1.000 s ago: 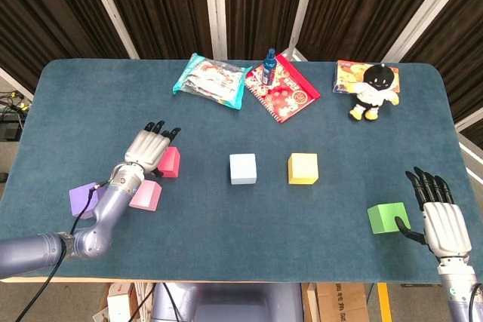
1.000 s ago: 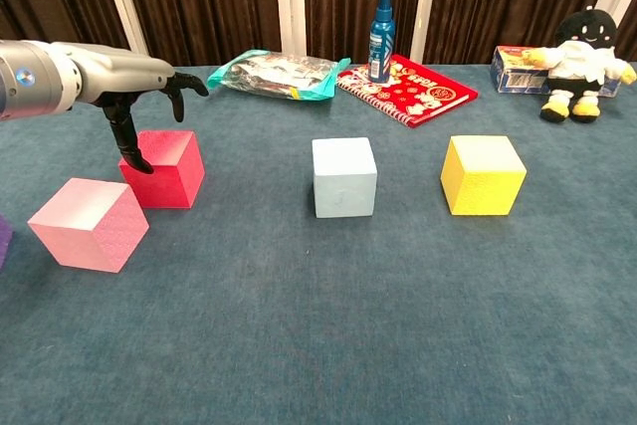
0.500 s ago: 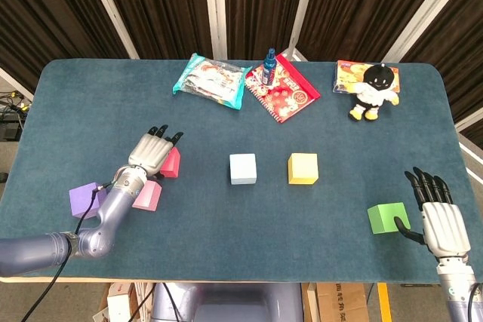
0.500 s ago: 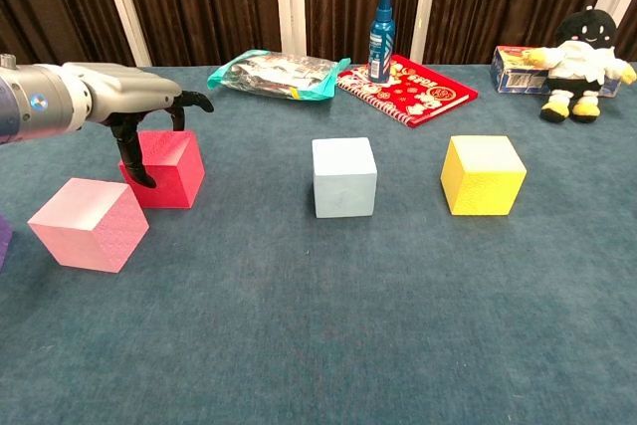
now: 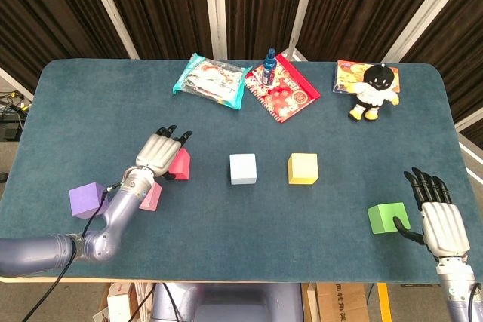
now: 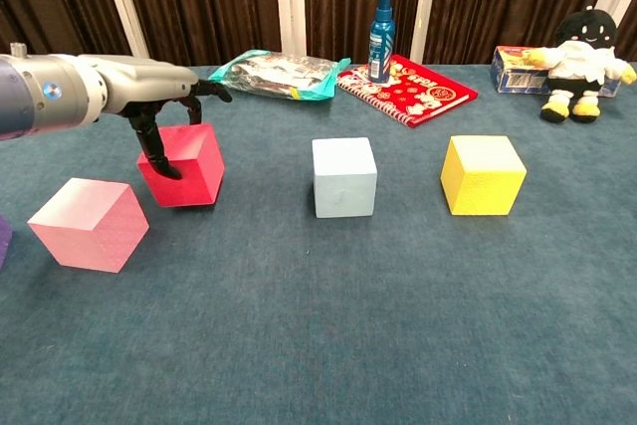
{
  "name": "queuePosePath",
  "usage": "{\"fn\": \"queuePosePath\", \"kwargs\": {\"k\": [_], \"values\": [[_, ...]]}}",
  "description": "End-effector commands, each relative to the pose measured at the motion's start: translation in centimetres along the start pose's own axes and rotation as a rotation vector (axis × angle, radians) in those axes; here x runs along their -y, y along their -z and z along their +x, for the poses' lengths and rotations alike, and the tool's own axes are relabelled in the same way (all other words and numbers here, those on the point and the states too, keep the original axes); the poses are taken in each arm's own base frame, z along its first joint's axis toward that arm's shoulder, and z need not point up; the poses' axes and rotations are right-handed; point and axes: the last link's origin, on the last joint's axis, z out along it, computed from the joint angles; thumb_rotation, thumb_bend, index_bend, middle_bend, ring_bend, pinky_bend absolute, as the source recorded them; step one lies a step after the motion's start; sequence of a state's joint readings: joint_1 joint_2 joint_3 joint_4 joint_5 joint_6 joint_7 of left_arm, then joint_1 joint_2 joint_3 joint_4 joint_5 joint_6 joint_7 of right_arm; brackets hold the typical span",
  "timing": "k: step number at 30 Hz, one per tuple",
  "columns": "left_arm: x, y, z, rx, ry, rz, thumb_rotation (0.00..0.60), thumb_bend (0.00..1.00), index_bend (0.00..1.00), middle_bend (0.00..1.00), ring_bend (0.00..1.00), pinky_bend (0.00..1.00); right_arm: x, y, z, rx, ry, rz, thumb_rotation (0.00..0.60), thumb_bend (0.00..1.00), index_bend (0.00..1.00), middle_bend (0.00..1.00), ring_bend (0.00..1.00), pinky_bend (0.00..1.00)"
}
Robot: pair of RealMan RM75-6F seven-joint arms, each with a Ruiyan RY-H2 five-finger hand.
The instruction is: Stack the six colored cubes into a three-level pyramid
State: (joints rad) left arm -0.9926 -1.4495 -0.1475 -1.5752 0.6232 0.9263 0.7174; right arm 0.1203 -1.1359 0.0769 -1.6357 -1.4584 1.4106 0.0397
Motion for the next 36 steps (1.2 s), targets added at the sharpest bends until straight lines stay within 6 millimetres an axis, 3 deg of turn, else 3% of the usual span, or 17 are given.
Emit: {"fn": "queuePosePath", "kwargs": {"k": [1,15,36], "values": [[-1.3,-0.1,0.7,-0.011,0.024,-0.011,0.600,0.27,0.00,0.39,0.06,0.14,0.0,0.0,0.0,0.000,-0.003,-0.001,0.600,0.33,0.00,0.00,0.00,0.00],[-6.3,-0.7,2.1,-0.008,0.023,-0.022,0.600,0.27,0.00,0.39,0.06,0.14,-0.1,-0.1,0.1,0.009,-0.033,-0.007,0.600,0.33,0.00,0.00,0.00,0.00],[-10.2,-2.5,1.8,0.012,0.013,0.000,0.600,0.27,0.00,0.40,0.06,0.14,-0.1,-0.2,0.1,0.030,-0.080,-0.013,0.600,0.33,0.00,0.00,0.00,0.00]]}}
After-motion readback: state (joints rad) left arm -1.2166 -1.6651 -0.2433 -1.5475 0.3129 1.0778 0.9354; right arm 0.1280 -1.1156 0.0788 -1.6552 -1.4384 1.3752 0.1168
